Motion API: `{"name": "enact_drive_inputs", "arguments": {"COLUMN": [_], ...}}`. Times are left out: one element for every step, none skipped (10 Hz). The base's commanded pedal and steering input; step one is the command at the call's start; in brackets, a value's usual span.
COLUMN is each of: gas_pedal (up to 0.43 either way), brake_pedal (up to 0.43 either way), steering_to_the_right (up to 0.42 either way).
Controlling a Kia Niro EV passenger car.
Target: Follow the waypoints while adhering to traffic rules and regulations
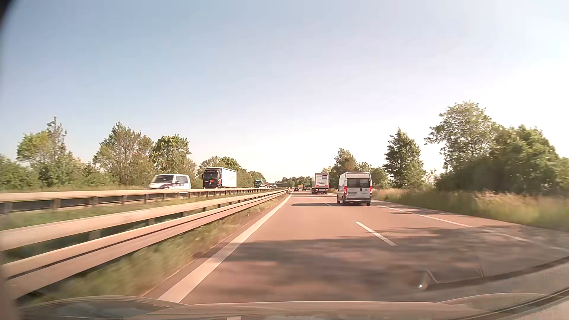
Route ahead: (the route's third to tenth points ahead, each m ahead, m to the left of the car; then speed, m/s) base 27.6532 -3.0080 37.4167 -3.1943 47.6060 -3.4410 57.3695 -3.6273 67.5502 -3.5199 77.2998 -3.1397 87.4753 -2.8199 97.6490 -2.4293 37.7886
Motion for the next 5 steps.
{"name": "enact_drive_inputs", "arguments": {"gas_pedal": [0.409, 0.409, 0.409, 0.409, 0.409], "brake_pedal": [0.012, 0.012, 0.012, 0.012, 0.012], "steering_to_the_right": [-0.002, -0.002, -0.002, -0.002, -0.002]}}
